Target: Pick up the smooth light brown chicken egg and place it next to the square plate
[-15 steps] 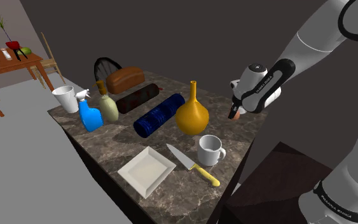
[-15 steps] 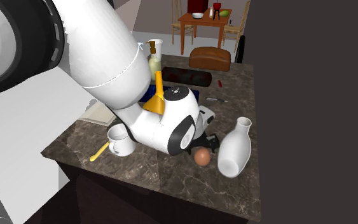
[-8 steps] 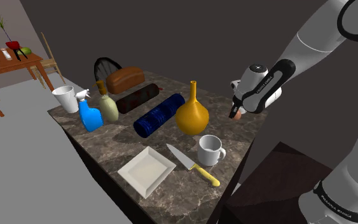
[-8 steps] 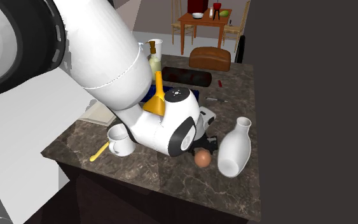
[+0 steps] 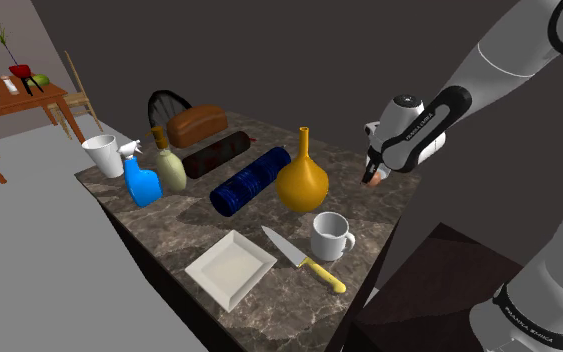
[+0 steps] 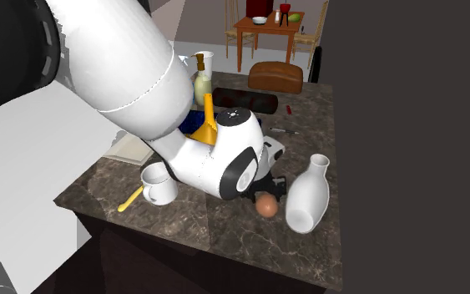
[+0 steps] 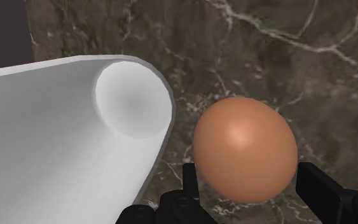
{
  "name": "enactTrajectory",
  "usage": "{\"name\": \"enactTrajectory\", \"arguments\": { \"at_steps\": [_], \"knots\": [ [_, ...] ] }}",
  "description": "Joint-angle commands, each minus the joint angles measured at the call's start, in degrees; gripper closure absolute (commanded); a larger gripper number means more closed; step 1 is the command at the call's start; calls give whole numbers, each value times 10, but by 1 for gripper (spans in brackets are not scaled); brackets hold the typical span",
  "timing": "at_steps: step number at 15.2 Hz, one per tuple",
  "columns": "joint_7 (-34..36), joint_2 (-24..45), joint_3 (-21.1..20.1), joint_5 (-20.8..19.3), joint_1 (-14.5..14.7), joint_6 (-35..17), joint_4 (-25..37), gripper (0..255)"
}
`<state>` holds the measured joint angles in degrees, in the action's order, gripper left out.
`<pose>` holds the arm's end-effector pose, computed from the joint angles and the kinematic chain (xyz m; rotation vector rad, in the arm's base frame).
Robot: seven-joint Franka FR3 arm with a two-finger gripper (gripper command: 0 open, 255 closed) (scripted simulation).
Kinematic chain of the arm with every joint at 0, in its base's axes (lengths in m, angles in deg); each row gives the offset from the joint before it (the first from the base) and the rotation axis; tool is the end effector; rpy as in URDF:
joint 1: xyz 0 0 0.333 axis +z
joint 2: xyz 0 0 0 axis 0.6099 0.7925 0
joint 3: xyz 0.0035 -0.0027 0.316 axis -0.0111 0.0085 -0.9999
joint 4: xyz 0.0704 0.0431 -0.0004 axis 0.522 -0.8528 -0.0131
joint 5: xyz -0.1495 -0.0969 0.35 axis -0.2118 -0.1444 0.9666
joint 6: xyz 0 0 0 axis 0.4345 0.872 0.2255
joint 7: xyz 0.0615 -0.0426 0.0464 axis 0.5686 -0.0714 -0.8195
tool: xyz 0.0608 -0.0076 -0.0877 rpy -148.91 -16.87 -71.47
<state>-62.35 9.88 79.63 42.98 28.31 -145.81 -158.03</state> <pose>0.4751 -0.1526 0.2459 2.8437 0.5460 0.3462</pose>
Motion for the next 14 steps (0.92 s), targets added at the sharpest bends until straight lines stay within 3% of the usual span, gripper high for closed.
{"name": "enactTrajectory", "arguments": {
  "at_steps": [1, 14],
  "knots": [
    [-7, -17, -4, 5, -3, 17, -1, 255],
    [-36, -113, -13, 30, -4, 122, 9, 255]
  ]
}}
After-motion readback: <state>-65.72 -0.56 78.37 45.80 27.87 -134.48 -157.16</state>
